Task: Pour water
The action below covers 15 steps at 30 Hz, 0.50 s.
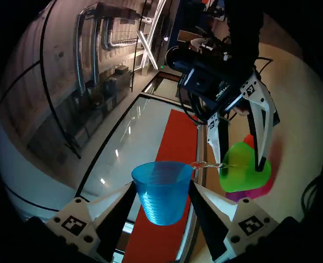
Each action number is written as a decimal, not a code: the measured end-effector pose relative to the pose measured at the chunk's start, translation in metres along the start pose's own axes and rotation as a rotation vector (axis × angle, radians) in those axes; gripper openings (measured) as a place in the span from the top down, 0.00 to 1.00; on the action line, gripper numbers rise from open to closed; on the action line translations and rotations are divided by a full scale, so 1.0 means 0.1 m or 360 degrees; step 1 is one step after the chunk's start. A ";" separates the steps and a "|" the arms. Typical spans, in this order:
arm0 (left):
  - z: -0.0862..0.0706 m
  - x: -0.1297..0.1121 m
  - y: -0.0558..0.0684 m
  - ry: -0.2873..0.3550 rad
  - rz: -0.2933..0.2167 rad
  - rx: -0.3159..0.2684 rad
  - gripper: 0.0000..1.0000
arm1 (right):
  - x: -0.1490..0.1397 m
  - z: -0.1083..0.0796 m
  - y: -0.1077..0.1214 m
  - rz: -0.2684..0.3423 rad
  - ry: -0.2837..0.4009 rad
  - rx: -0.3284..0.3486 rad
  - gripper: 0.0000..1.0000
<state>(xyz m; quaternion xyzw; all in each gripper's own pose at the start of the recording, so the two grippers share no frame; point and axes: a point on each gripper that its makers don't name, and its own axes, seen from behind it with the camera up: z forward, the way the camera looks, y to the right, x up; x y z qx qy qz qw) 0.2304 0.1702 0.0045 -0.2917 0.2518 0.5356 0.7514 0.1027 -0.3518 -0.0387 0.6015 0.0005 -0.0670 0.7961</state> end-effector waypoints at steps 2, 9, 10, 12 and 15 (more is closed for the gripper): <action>0.00 0.00 0.00 0.0001 0.0003 0.0002 0.17 | 0.00 0.00 0.00 -0.0001 -0.0001 0.0000 0.07; -0.01 0.00 -0.02 -0.0001 0.0020 0.0002 0.17 | 0.00 0.01 -0.01 -0.0002 -0.0002 0.0003 0.07; -0.01 0.01 -0.02 -0.0001 0.0024 0.0002 0.17 | 0.00 0.01 -0.01 -0.0003 -0.0003 0.0001 0.07; -0.01 0.01 -0.02 0.0000 0.0033 0.0001 0.17 | 0.00 0.01 0.00 -0.0003 -0.0002 0.0000 0.07; -0.01 0.01 -0.02 0.0000 0.0040 0.0000 0.17 | 0.01 0.01 0.00 -0.0004 -0.0001 0.0000 0.07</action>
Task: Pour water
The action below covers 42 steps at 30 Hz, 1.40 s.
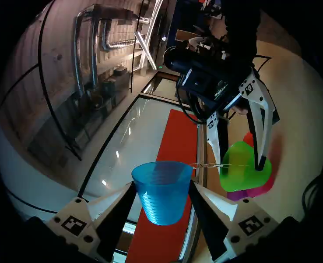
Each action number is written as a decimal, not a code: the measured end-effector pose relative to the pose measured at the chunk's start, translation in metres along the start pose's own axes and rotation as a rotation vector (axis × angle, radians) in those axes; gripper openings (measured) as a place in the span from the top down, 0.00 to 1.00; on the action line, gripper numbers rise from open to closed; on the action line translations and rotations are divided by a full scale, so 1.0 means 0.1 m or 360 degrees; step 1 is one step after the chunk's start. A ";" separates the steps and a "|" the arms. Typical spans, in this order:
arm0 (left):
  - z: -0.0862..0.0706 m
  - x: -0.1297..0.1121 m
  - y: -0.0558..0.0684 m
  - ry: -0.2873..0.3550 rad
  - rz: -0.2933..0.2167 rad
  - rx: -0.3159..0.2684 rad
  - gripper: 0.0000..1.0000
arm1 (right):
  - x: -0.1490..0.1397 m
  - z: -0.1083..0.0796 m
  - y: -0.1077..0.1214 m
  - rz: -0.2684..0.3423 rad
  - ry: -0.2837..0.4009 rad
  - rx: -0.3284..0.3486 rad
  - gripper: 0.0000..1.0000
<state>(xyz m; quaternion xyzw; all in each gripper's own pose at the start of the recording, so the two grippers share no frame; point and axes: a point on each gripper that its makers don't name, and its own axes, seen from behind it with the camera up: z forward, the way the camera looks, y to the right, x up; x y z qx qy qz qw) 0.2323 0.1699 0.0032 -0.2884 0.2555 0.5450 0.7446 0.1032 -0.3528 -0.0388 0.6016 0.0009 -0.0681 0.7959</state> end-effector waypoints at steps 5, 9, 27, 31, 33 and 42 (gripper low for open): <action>0.01 0.01 0.00 -0.0001 0.0020 0.0000 0.17 | 0.00 0.00 0.00 -0.0004 0.0000 0.0000 0.07; 0.01 0.02 -0.01 0.0001 0.0036 0.0001 0.17 | 0.01 0.00 0.01 -0.0005 0.0001 -0.0001 0.07; 0.01 0.07 -0.01 0.0001 0.0128 0.0008 0.17 | 0.00 -0.01 0.00 -0.0007 0.0005 -0.0004 0.07; 0.01 0.07 -0.01 -0.0001 0.0143 0.0011 0.17 | -0.01 -0.02 0.01 -0.0006 0.0003 -0.0009 0.07; 0.01 0.06 -0.03 -0.0004 0.0148 0.0015 0.17 | -0.01 -0.03 0.01 -0.0005 0.0003 -0.0010 0.07; 0.02 0.06 -0.05 -0.0004 0.0186 0.0023 0.17 | -0.01 -0.02 0.02 -0.0007 0.0003 -0.0015 0.07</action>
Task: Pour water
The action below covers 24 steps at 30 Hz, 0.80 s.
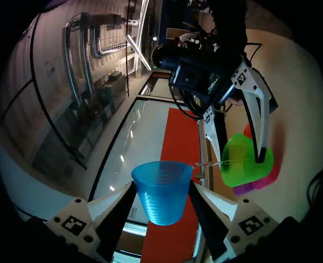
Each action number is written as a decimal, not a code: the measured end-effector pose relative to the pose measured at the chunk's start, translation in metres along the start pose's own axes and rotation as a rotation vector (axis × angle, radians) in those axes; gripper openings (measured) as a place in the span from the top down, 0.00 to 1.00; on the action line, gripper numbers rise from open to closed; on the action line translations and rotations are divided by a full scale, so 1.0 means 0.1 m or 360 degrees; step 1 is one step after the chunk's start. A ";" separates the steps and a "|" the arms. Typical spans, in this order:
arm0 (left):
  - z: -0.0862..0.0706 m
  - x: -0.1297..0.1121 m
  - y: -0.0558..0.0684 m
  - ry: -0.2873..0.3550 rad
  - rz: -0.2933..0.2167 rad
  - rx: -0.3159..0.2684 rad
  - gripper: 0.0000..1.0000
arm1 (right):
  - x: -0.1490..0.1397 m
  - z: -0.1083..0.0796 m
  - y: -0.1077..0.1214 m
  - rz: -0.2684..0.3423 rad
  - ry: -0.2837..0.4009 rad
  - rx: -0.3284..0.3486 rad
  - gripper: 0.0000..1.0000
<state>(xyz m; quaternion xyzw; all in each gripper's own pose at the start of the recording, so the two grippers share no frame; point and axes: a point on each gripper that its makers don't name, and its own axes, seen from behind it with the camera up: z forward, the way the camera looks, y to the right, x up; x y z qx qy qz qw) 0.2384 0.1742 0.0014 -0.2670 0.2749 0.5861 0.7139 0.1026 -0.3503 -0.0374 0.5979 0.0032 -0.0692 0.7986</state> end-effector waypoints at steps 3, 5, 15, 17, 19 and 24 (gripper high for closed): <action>0.00 0.00 0.00 0.0000 0.0012 0.0003 0.17 | 0.00 0.01 0.01 -0.0001 0.0002 -0.0005 0.07; 0.00 0.00 -0.01 -0.0001 0.0022 0.0006 0.17 | 0.01 0.01 0.01 -0.0002 0.0001 -0.0005 0.07; -0.02 0.02 0.00 -0.0002 0.0069 0.0006 0.17 | 0.02 0.02 0.00 -0.0006 0.0002 -0.0007 0.07; -0.02 0.03 0.00 -0.0001 0.0072 0.0005 0.17 | 0.02 0.02 0.00 -0.0006 0.0001 -0.0007 0.07; -0.02 0.03 0.00 -0.0002 0.0082 0.0006 0.17 | 0.02 0.02 0.01 -0.0008 0.0001 -0.0005 0.07; -0.01 0.02 0.00 -0.0004 0.0107 0.0008 0.17 | 0.04 0.00 0.02 -0.0013 0.0001 0.0001 0.07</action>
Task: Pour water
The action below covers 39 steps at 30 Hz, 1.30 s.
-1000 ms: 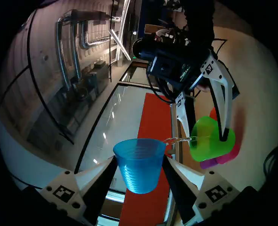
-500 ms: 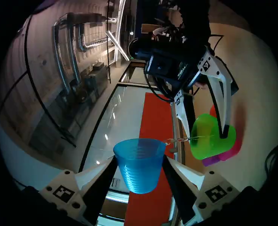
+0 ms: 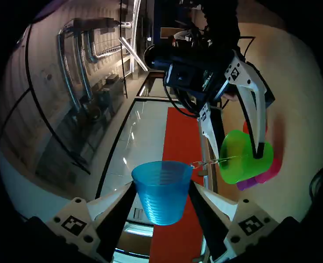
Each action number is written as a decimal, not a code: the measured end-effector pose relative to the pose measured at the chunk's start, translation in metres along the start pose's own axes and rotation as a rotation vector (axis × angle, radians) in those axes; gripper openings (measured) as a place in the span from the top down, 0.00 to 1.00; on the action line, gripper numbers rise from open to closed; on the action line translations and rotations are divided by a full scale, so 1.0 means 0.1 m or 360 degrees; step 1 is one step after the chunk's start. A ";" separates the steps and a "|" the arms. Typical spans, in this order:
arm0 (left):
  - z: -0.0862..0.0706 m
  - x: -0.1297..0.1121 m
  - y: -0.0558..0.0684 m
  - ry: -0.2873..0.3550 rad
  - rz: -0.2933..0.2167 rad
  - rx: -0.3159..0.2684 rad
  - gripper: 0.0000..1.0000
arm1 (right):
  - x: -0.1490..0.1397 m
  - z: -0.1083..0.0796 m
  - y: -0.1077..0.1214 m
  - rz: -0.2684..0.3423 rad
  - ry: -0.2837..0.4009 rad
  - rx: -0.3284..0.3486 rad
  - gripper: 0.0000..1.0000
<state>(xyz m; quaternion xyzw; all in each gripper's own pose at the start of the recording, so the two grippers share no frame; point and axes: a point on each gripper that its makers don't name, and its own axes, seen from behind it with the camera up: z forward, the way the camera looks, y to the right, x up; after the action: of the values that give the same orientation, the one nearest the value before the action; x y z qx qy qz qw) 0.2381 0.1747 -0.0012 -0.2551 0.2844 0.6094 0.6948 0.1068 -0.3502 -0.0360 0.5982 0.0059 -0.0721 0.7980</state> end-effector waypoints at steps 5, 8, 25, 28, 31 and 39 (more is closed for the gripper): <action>0.00 0.00 0.00 0.0000 0.0005 0.0004 0.17 | 0.01 0.00 -0.01 -0.0003 0.0000 -0.0008 0.07; 0.00 0.00 0.00 0.0001 0.0016 0.0005 0.17 | 0.01 -0.02 0.01 -0.0005 0.0000 -0.0009 0.07; -0.01 0.02 -0.03 0.0002 0.0101 0.0017 0.17 | -0.01 -0.01 0.00 -0.0003 -0.0004 0.0005 0.07; 0.00 0.01 -0.03 0.0002 0.0110 0.0019 0.17 | -0.02 0.00 -0.01 -0.0002 -0.0005 0.0006 0.07; 0.00 0.01 -0.04 0.0002 0.0120 0.0021 0.17 | -0.03 0.00 -0.01 -0.0003 -0.0006 0.0003 0.07; 0.01 0.00 -0.07 -0.0001 0.0140 0.0028 0.17 | -0.03 -0.01 -0.01 -0.0005 -0.0008 -0.0004 0.07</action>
<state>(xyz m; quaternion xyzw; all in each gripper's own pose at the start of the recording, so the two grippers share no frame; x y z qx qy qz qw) 0.2455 0.1739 -0.0005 -0.2361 0.3005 0.6369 0.6695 0.1037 -0.3497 -0.0370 0.5971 0.0047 -0.0749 0.7986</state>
